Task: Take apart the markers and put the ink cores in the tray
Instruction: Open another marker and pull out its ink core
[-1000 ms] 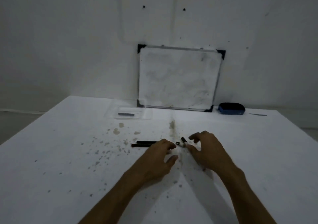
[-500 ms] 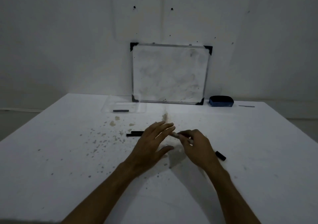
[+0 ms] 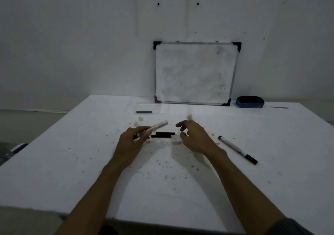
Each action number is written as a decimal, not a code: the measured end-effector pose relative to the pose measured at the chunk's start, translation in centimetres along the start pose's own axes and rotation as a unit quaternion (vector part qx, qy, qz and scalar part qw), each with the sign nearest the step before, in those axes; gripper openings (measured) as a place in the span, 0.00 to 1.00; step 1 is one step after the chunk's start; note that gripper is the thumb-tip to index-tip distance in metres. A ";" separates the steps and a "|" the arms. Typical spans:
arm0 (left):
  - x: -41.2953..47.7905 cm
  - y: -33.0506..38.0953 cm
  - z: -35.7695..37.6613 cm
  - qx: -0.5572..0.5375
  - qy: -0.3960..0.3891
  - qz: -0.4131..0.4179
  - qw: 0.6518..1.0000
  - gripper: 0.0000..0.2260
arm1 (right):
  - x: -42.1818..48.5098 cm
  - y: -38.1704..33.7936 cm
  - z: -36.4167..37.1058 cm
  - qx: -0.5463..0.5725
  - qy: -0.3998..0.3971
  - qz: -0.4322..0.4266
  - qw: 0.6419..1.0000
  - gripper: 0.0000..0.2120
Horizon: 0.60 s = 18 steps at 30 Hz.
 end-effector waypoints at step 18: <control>1.0 1.6 2.2 -0.045 -0.029 -0.039 0.998 0.08 | 0.5 4.7 -3.7 0.134 0.202 0.072 0.968 0.06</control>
Point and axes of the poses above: each hand's wrist, its own x-axis towards the middle knuckle, its own z-axis out of the palm, y = z × x, the point moved 7 cm from there along x, towards the middle knuckle, and after that the axes turned 15 degrees about -z, right-handed, at the moved point
